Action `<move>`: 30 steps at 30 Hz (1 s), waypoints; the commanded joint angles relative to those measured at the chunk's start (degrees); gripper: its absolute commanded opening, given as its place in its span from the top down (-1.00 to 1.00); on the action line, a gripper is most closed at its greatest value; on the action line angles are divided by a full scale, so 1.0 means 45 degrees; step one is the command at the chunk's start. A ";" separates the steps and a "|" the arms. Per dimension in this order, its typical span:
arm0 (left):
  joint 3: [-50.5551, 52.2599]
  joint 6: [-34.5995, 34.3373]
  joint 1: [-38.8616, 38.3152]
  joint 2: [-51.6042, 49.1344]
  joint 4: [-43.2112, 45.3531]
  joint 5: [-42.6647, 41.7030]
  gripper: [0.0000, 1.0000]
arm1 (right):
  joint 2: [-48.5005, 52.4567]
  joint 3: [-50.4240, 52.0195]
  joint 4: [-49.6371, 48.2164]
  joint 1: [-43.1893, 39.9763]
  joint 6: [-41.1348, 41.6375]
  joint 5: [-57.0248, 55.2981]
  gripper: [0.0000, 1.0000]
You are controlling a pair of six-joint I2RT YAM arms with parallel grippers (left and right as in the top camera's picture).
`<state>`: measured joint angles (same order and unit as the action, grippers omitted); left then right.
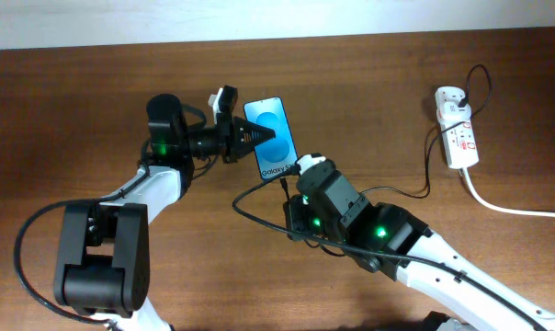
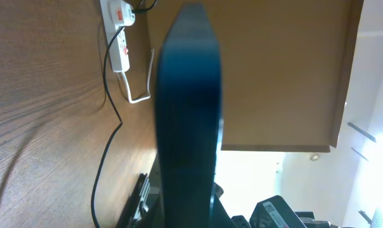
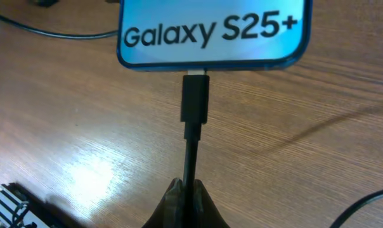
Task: Plug charger to phone and switch on socket
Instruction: 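Align and push the USB-C plug into the phone's port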
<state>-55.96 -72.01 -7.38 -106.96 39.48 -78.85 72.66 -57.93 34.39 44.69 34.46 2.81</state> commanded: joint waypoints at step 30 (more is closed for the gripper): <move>-0.0311 0.0233 -0.0112 0.0102 0.0087 -0.1481 1.00 | 0.0782 -0.0010 -0.3415 -0.1020 -0.1277 -0.0345 0.81</move>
<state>-57.60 -70.50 -5.61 -107.15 39.94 -78.48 75.72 -56.97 20.97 42.00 29.69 -0.71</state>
